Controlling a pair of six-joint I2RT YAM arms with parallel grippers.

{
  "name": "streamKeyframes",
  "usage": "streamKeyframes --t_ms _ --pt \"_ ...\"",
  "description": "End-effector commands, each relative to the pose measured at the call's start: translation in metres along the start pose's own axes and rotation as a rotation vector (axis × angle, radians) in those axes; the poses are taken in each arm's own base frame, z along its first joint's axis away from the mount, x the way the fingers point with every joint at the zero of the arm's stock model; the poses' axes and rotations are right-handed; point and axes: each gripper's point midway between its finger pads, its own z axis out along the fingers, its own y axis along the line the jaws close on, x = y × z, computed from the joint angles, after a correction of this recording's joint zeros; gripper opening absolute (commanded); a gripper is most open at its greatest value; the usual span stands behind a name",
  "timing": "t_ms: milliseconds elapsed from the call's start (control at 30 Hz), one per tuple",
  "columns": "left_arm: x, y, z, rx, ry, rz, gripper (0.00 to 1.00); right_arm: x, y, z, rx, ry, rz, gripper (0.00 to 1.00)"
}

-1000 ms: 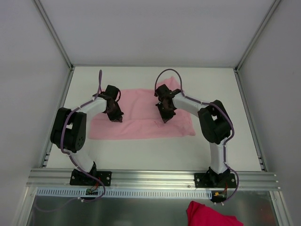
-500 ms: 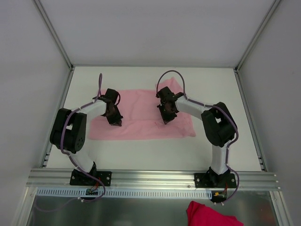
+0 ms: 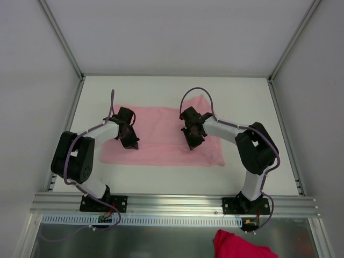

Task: Fold and stack the t-shirts
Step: Fold the flattened tshirt in 1/3 of the way

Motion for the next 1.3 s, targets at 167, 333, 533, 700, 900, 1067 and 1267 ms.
streamKeyframes --t_ms 167,333,533,700,900,1067,1267 --pt "0.043 0.038 -0.002 -0.115 0.088 0.044 0.00 0.032 -0.004 -0.003 0.034 0.083 -0.001 0.01" --pt "0.030 0.025 -0.001 -0.086 0.071 0.050 0.00 0.027 -0.009 -0.005 0.065 0.070 -0.009 0.01" --pt "0.011 0.002 -0.011 -0.019 0.020 0.076 0.00 0.014 -0.010 -0.024 0.078 0.024 -0.051 0.01" --pt "-0.022 -0.034 -0.041 0.101 -0.091 0.099 0.00 -0.022 -0.010 -0.067 0.097 -0.115 -0.076 0.26" --pt "-0.082 -0.080 -0.102 0.198 -0.294 0.119 0.99 -0.087 -0.010 -0.124 0.141 -0.269 -0.110 0.87" --pt "-0.115 -0.082 -0.075 0.134 -0.276 0.107 0.99 -0.155 -0.031 -0.137 0.165 -0.317 -0.039 0.92" --pt "-0.157 -0.095 -0.053 0.188 -0.237 0.023 0.99 -0.195 -0.075 -0.091 0.138 -0.223 0.197 0.83"
